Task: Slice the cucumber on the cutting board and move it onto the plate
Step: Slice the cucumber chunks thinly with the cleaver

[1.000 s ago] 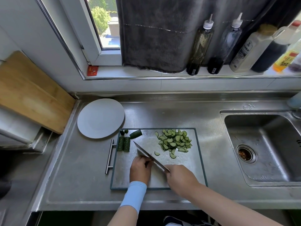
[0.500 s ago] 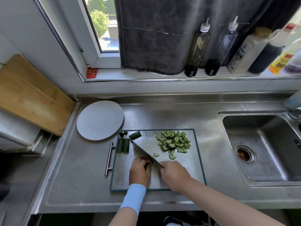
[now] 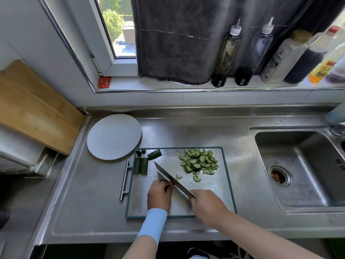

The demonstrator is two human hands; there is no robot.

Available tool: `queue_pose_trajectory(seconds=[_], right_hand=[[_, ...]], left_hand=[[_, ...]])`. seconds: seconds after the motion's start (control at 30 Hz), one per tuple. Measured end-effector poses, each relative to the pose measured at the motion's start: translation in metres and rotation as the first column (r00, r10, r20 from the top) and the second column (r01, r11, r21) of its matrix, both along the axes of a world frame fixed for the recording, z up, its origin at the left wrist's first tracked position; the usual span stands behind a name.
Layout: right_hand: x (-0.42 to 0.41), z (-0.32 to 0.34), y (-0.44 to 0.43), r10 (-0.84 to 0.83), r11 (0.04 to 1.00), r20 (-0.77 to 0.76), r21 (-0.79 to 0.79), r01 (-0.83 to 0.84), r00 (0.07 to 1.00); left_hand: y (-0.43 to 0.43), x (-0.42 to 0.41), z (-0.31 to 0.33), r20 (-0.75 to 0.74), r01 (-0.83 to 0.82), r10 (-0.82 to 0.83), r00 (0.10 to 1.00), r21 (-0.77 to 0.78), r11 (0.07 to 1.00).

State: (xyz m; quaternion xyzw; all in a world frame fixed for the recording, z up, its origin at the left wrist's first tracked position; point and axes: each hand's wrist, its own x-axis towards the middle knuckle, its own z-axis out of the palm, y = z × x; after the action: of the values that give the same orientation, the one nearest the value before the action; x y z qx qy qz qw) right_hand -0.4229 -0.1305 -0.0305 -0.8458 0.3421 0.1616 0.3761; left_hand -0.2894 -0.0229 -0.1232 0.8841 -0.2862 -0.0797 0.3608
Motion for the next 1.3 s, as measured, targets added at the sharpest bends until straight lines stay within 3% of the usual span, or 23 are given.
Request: queue_pose_trajectory(seconds=[0.47, 0.73, 1.3], right_hand=[[0.032, -0.002, 0.003, 0.042, 0.999, -0.049, -0.004, -0.042, 0.998], [0.017, 0.0, 0.002, 0.009, 1.0, 0.022, -0.003, -0.009, 1.0], [0.002, -0.004, 0.002, -0.009, 1.0, 0.002, 0.0, 0.009, 1.0]], left_hand=[[0.002, -0.002, 0.0, -0.024, -0.007, 0.007, 1.0, -0.023, 1.0], [0.001, -0.003, 0.007, -0.03, -0.038, 0.037, 0.999, -0.024, 0.999], [0.002, 0.0, 0.0, -0.054, -0.028, 0.026, 0.998, -0.028, 0.999]])
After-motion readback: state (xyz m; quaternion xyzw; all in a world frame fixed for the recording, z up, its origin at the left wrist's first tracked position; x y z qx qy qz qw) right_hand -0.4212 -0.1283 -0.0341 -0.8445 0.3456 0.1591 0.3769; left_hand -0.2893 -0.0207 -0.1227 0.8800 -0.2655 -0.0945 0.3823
